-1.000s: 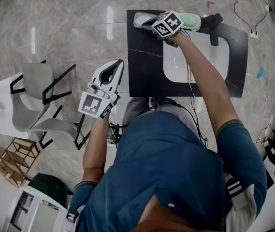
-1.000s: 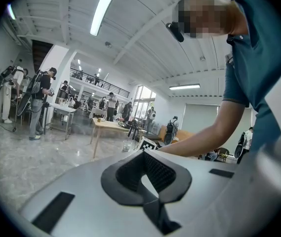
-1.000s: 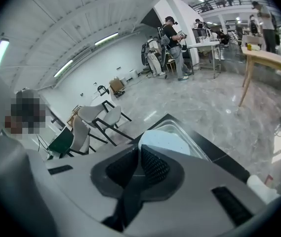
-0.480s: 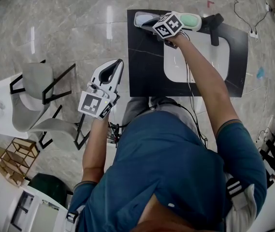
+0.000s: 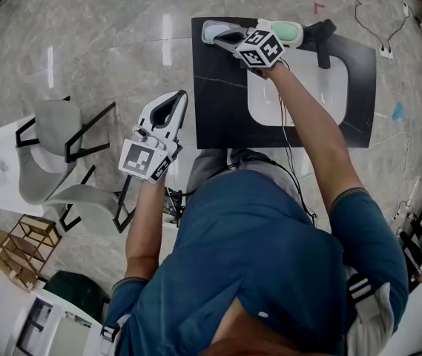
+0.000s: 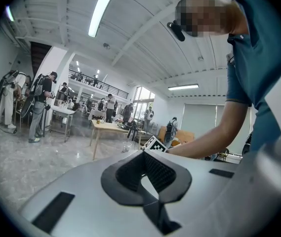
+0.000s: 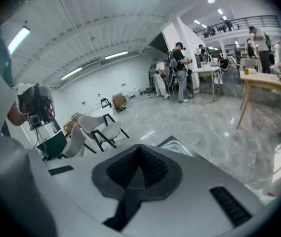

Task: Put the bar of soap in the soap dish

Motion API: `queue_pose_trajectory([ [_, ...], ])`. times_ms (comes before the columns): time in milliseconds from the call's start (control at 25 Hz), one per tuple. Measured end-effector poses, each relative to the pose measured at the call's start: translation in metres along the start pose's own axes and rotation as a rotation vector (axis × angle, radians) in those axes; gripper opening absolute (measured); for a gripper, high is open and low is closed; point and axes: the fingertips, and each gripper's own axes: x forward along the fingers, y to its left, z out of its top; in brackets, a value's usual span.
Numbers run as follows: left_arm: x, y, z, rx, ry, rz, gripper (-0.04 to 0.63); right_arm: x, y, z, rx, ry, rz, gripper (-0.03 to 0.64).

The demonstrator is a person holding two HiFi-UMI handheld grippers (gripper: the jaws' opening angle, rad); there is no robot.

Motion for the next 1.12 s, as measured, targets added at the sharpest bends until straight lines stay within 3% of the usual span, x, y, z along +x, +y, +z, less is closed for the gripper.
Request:
queue_pose_trajectory([
  [520,-0.013,-0.025,0.015,0.045,-0.028,0.021,0.003,-0.063,0.083,0.052,-0.222,-0.220,-0.044,0.014],
  [1120,-0.025,-0.052,0.045,0.154,-0.056,0.022,0.003,-0.153,0.185,0.089,-0.303,-0.416,-0.050,0.014],
])
